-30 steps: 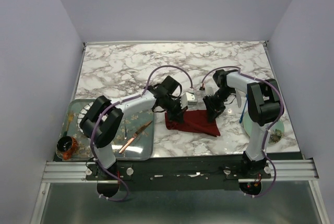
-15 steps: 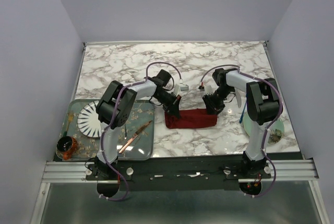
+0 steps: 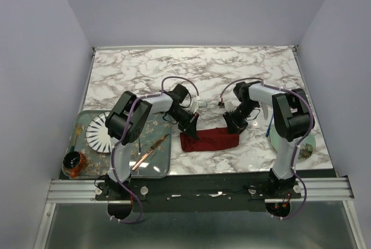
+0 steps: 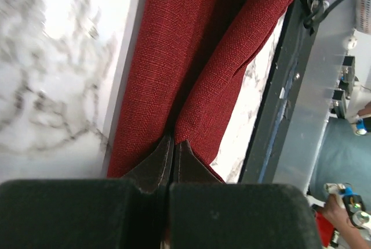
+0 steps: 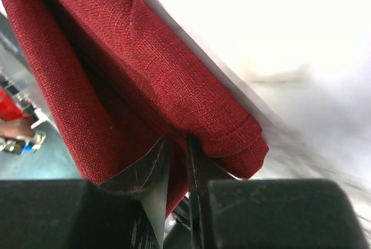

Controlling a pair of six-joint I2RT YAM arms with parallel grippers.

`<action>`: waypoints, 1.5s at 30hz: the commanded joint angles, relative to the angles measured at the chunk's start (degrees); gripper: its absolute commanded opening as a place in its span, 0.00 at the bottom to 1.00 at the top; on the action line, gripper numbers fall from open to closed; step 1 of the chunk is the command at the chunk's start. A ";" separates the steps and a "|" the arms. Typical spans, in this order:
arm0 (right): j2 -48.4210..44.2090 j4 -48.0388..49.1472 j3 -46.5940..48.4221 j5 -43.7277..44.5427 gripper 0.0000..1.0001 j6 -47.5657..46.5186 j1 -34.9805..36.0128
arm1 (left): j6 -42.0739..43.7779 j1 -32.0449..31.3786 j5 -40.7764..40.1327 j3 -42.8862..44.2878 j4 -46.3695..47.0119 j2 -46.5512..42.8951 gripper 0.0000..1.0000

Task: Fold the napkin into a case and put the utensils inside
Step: Fold the 2/3-rectangle-folded napkin at the center of the board, then smooth out the smaller rectangle-folded napkin at the center of the board.

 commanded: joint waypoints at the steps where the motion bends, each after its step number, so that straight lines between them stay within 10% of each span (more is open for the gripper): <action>1: -3.12 1.08 -3.96 -3.72 0.26 0.37 1.61 | -0.60 -0.58 -2.09 -4.02 -1.24 -2.00 0.00; 23: -17.62 -4.30 5.62 -10.24 0.70 -25.28 -1.82 | 4.41 0.21 -1.12 3.26 -10.02 5.29 0.00; 45: -29.76 10.12 -13.63 -0.92 0.48 -38.91 17.61 | 5.99 1.53 -0.24 6.79 -13.45 9.07 0.00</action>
